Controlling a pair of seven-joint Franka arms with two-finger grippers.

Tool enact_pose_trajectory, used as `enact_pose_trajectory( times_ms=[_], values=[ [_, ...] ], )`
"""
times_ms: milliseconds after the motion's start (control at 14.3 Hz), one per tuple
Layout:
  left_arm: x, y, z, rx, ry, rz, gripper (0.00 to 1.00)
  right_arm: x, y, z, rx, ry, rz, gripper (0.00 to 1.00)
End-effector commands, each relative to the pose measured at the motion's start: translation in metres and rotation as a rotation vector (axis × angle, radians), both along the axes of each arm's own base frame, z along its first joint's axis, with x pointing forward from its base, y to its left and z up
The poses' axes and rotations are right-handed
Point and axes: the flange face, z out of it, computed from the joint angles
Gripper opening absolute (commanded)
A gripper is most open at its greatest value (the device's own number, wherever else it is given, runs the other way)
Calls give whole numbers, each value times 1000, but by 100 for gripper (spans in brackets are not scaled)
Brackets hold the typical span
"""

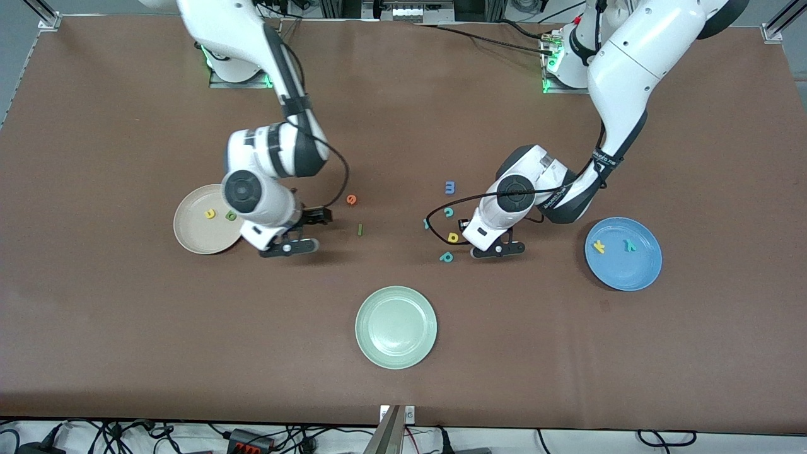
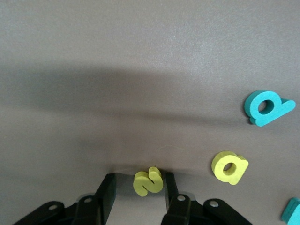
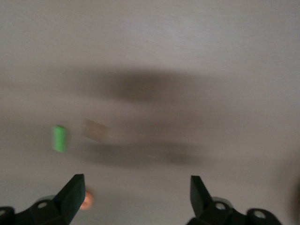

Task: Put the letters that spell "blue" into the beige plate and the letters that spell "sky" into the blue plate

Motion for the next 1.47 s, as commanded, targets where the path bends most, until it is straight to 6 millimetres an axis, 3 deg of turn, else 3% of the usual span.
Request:
enact_pose_trajectory(
  times_ms=[0, 140, 210, 349, 559, 839, 978, 1188, 1398],
  values=[
    [2, -3, 1, 17, -28, -7, 33, 8, 42, -13, -18, -21, -85, 77],
    [3, -1, 3, 20, -30, -5, 16, 0, 62, -26, -32, -13, -131, 64],
    [6, 3, 6, 24, -32, -1, 12, -1, 66, -34, -40, -12, -145, 57],
    [11, 11, 18, 40, -34, -3, 12, -7, 87, -46, -28, -25, -147, 48],
    [34, 43, 64, 110, -10, -84, 12, -10, 93, -51, -32, -36, -162, 48],
    [68, 136, 100, 132, 64, -255, 12, -14, 95, -60, -47, -29, -147, 47],
    [81, 193, 106, 104, 70, -339, 12, -17, 98, -59, -46, -29, -134, 35],
    [91, 268, 93, 50, 83, -413, 13, -15, 94, -60, -47, -19, -137, 14],
    [95, 319, 67, -1, 63, -437, 13, -12, 93, -53, -41, -27, -135, 1]
  ],
)
